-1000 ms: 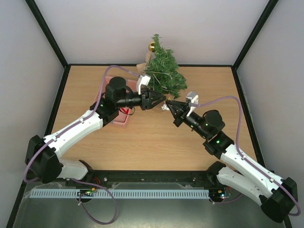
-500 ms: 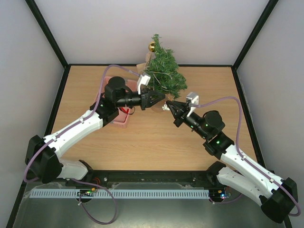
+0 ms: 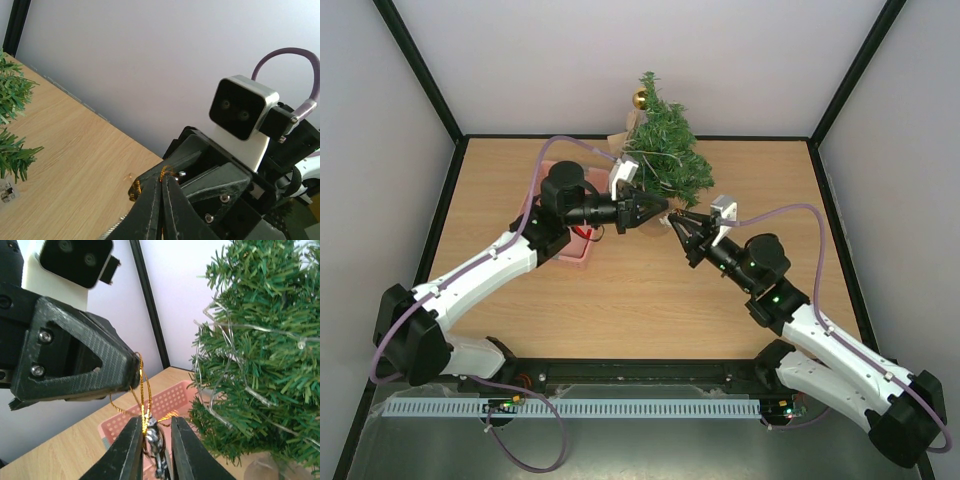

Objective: Decorate the small christmas tree
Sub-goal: Hang the decoration item on the Christmas tree.

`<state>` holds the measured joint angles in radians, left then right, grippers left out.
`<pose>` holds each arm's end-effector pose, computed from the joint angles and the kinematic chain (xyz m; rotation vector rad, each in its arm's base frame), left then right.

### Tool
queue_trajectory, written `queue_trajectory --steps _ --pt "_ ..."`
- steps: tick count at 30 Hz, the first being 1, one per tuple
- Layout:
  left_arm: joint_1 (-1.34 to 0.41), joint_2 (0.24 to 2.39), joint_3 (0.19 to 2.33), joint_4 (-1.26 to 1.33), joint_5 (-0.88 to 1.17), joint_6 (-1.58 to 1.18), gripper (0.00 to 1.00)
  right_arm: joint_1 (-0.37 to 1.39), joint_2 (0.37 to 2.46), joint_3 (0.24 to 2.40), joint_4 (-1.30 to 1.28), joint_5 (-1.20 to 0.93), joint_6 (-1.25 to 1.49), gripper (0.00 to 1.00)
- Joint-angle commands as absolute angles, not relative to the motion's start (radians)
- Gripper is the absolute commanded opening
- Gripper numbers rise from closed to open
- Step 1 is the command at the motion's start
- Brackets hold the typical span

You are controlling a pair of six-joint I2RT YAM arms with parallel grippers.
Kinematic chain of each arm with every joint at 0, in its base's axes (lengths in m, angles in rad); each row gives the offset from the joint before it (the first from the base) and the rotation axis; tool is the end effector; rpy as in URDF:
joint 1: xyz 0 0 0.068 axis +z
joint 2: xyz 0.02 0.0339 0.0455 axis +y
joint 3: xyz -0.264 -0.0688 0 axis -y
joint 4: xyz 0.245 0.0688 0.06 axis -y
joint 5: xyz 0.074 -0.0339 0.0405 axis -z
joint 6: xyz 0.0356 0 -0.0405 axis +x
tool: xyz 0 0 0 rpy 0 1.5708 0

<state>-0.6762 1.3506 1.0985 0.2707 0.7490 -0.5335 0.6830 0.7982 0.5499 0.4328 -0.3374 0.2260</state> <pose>0.2302 -0.2158 0.3700 0.7761 1.5975 -1.4882 0.1428 0.1314 0.3202 -0.6138 1.3357 0.9815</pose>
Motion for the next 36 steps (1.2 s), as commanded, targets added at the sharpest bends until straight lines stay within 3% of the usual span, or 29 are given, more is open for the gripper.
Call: queue_trajectory --steps 1,3,6,7,28,32,36 --pt "-0.68 1.359 1.113 0.291 0.77 -0.473 0.02 0.689 0.786 0.507 0.488 -0.307 0.247 0.16" --pt "-0.68 1.356 1.108 0.285 0.746 -0.457 0.02 0.689 0.77 0.482 0.517 -0.292 0.26 0.18" --pt "-0.68 1.383 1.129 0.261 0.746 -0.445 0.02 0.689 0.773 0.493 0.512 -0.299 0.25 0.03" --pt "-0.68 1.393 1.138 0.256 0.753 -0.443 0.02 0.689 0.776 0.503 0.501 -0.3 0.246 0.02" --pt "-0.673 1.525 1.297 0.216 0.609 -0.372 0.03 0.679 0.854 0.592 0.425 -0.078 0.184 0.02" --pt "-0.674 1.538 1.326 0.199 0.583 -0.365 0.13 0.661 0.883 0.614 0.417 -0.103 0.206 0.02" --pt "-0.675 1.508 1.339 0.183 0.53 -0.345 0.33 0.589 0.905 0.639 0.371 -0.163 0.282 0.02"
